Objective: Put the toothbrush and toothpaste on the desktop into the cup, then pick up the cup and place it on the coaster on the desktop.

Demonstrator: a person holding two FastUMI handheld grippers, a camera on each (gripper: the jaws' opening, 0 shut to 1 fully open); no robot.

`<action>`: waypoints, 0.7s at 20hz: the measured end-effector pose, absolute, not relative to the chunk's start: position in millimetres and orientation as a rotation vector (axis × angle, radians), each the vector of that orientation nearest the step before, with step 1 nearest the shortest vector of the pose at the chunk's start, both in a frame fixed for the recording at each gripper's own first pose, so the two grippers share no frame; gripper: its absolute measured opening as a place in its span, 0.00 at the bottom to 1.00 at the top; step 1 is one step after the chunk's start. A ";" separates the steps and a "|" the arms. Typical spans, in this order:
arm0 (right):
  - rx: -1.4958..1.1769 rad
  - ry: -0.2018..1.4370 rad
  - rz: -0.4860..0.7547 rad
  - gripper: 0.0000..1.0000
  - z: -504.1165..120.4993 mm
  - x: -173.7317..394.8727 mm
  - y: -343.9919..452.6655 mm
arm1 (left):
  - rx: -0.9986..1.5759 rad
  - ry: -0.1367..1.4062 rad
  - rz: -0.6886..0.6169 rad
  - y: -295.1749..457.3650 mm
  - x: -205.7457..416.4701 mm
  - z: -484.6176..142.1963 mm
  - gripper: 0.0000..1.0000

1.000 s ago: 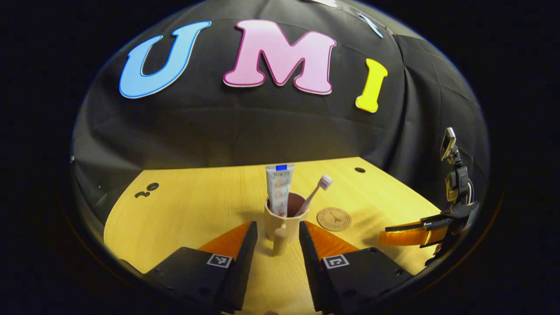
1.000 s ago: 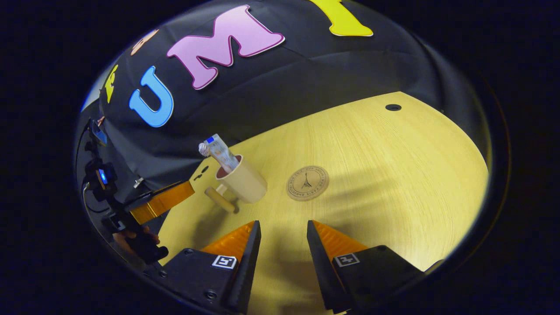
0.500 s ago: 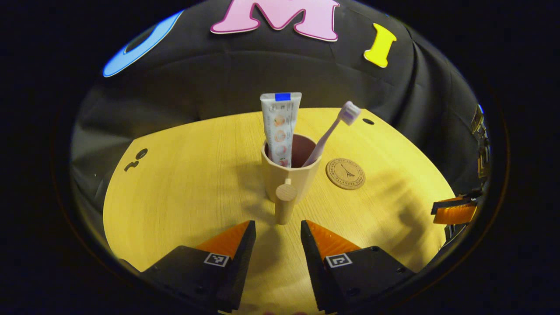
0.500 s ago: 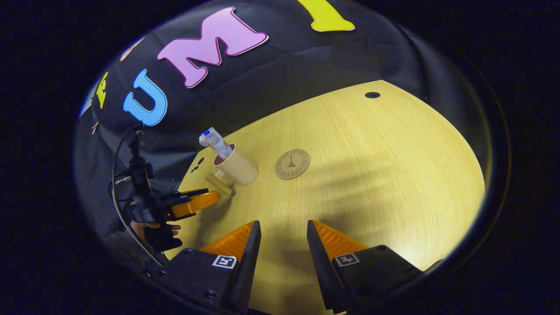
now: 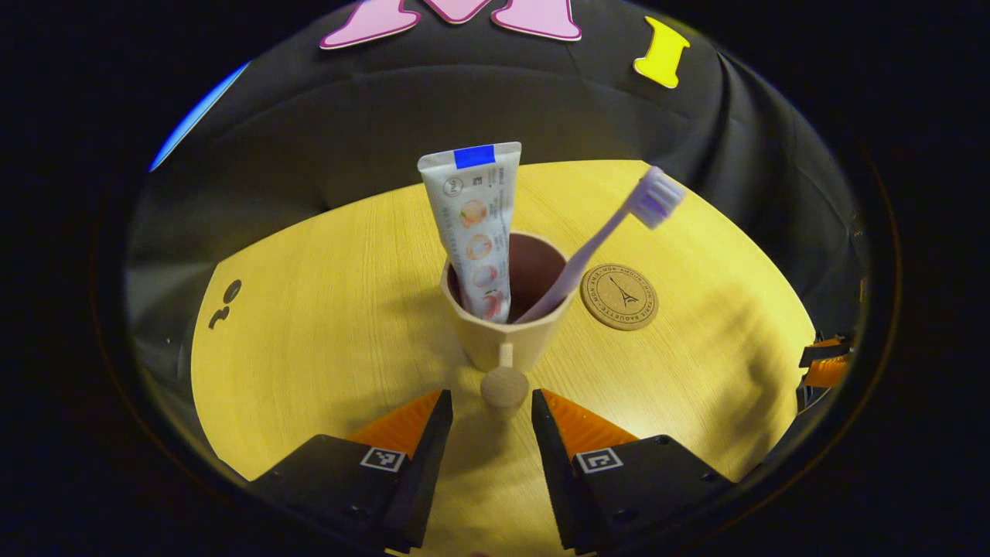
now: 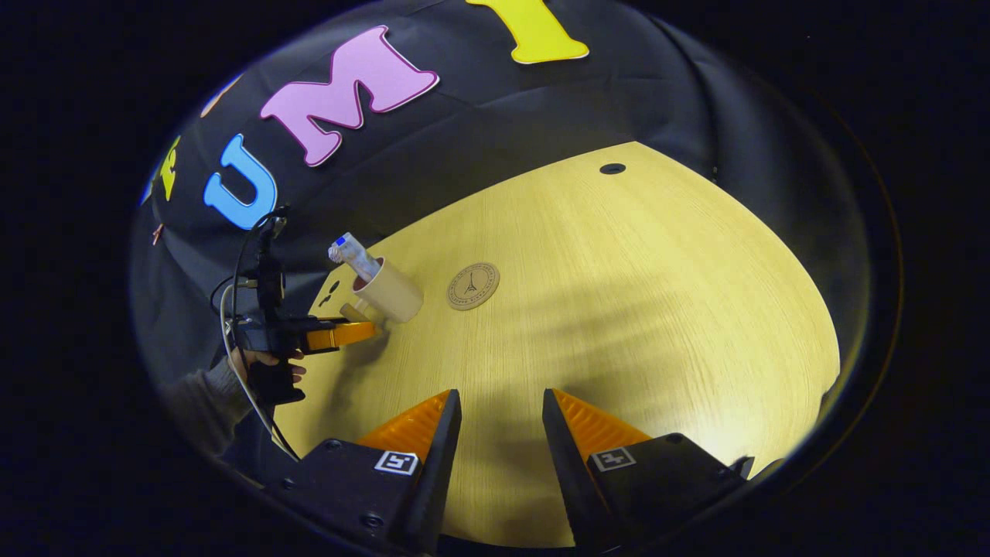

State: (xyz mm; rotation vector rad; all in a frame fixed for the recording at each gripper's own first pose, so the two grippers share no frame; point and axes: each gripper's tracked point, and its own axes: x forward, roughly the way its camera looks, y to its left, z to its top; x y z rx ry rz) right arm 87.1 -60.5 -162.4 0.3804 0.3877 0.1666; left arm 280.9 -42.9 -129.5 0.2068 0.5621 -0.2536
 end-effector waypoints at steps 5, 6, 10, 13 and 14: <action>0.396 0.388 0.158 0.65 -162.7 83.9 -71.1 | 0.267 0.631 -0.278 -46.9 292.3 -129.6 0.65; 0.398 0.389 0.156 0.65 -163.3 84.0 -72.8 | 0.274 0.647 -0.283 -49.0 294.2 -130.5 0.65; 0.421 0.384 0.153 0.65 -163.0 85.3 -79.2 | 0.298 0.721 -0.278 -50.9 302.9 -138.1 0.55; 0.433 0.381 0.142 0.65 -164.8 87.3 -83.5 | 0.301 0.760 -0.286 -56.2 307.6 -143.5 0.45; 0.441 0.382 0.139 0.65 -167.0 86.4 -84.4 | 0.306 0.756 -0.295 -57.0 308.8 -140.8 0.34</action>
